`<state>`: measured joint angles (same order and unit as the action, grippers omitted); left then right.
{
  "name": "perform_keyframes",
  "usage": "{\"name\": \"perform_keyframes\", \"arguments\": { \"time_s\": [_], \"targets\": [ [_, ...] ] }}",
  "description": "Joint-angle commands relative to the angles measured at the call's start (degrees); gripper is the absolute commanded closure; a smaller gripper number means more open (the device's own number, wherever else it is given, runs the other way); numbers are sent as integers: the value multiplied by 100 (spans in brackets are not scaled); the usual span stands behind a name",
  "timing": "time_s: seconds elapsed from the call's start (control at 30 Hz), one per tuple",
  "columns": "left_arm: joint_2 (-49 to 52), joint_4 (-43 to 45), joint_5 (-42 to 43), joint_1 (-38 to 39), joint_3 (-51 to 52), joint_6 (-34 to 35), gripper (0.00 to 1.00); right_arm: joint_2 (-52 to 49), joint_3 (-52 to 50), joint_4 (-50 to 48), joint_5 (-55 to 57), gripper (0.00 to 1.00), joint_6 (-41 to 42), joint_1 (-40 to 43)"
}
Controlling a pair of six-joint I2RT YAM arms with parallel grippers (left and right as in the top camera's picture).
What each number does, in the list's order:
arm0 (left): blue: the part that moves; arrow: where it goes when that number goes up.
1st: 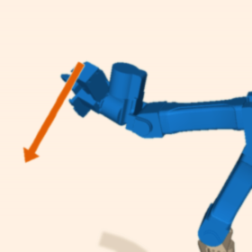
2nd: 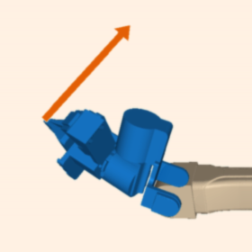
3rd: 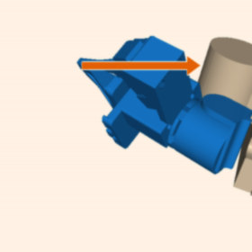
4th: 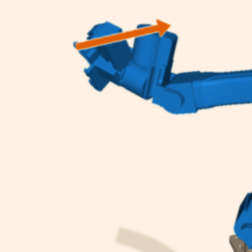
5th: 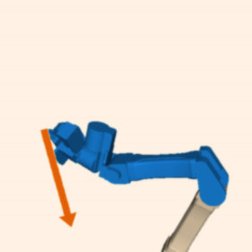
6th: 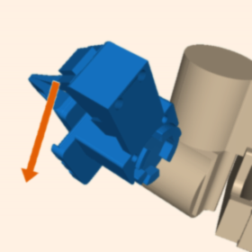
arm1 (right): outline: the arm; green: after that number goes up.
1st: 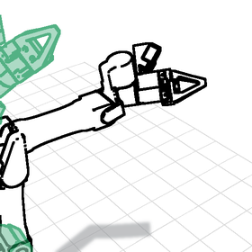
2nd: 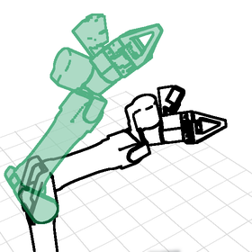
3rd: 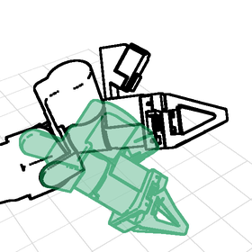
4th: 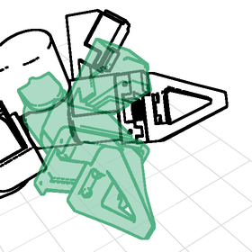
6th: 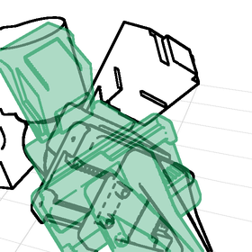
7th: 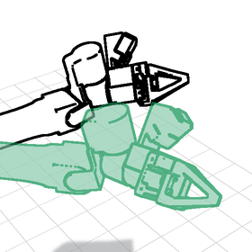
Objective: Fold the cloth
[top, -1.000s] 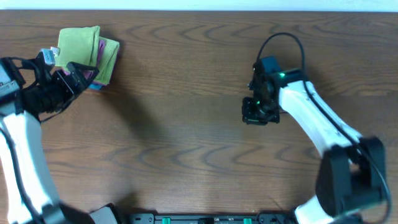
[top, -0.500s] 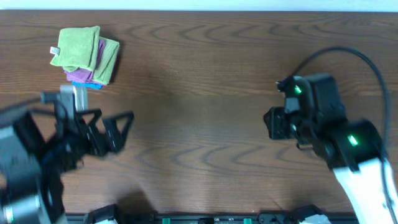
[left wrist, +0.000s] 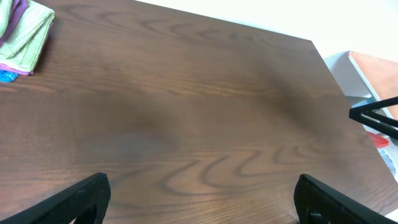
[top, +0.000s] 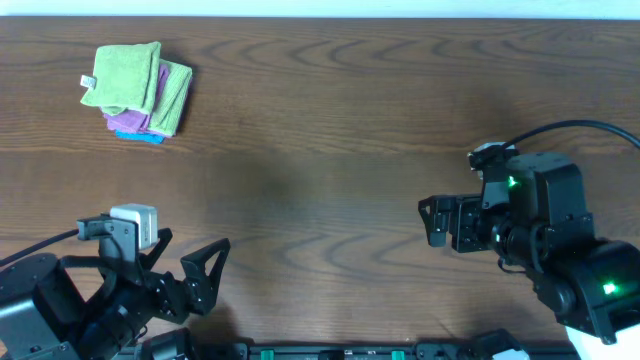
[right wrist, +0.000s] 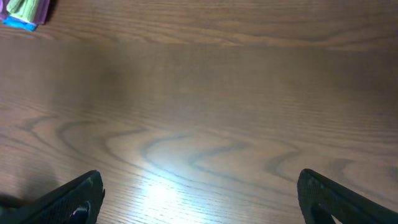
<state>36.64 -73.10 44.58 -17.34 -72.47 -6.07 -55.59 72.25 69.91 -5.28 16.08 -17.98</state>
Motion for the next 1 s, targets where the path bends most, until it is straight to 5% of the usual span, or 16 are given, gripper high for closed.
{"name": "perform_keyframes", "arguments": {
  "time_s": [0.0, 0.23, 0.47, 0.6, 0.97],
  "targets": [
    [-7, -17, -26, 98, -79, -39, 5, -17, 50, 20, 76, 1, -48, -48],
    [-9, -9, -133, 501, -79, -114, 5, -17, 50, 20, 76, 1, -48, -48],
    [-212, 420, -1596, 1539, 365, -785, 5, -17, 50, 20, 76, 1, -48, -48],
    [-848, 1517, -1631, 1773, 1427, -1386, 5, -17, 50, 20, 76, 1, -48, -48],
    [-2739, 4100, -1755, 1836, 4913, -1180, 5, -17, 50, 20, 76, 1, -48, -48]
  ]
}}
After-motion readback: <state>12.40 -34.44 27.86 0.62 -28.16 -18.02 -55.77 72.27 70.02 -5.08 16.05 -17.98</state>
